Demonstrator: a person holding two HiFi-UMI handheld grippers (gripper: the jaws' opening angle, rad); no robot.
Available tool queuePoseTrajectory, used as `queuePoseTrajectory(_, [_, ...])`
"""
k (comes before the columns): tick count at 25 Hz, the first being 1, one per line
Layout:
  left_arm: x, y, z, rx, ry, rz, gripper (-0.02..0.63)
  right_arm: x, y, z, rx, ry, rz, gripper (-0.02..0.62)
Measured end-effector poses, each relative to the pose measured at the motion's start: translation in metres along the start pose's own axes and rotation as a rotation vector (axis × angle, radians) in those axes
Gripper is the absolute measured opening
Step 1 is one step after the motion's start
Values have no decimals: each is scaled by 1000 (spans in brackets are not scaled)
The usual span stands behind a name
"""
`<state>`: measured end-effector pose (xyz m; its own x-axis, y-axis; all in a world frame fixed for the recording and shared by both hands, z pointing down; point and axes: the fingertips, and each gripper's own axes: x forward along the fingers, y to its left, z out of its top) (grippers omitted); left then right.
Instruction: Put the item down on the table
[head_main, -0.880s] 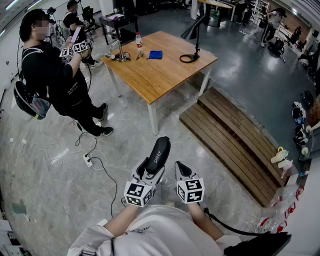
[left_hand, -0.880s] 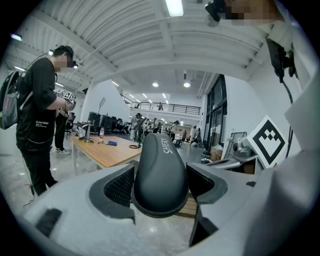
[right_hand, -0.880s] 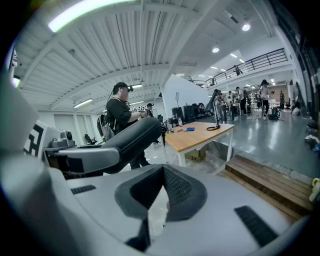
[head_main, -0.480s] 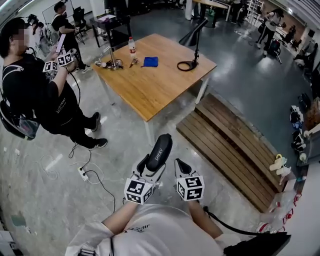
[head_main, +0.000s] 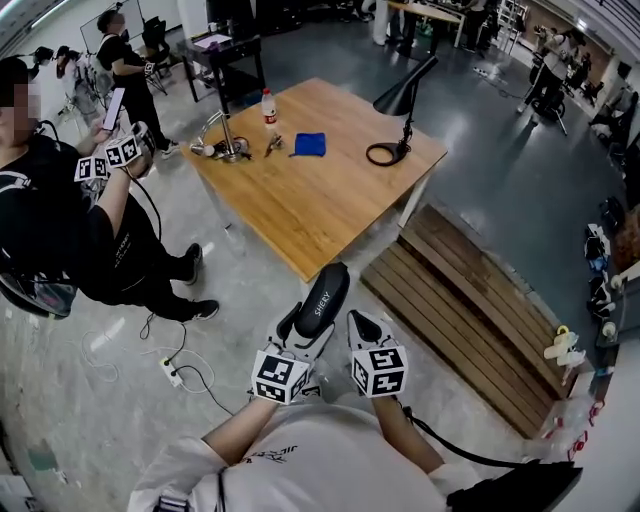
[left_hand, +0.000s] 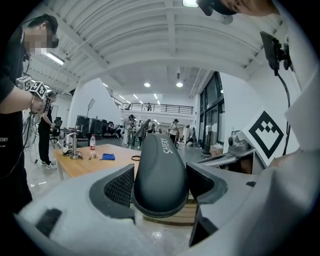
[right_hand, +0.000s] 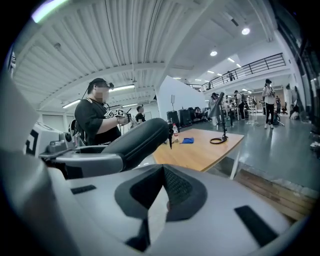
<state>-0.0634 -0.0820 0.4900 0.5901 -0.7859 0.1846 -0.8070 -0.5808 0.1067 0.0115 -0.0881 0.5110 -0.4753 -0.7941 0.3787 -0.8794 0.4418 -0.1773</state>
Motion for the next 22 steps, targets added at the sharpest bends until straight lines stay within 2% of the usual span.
queuePoseTrajectory(7, [24,20,2,-34,6,38,333,27,-21,10,1,23,21,3])
queuePoseTrajectory(22, [54,31,2,-80,12,124,333,52,-51,21,-36,69,82,3])
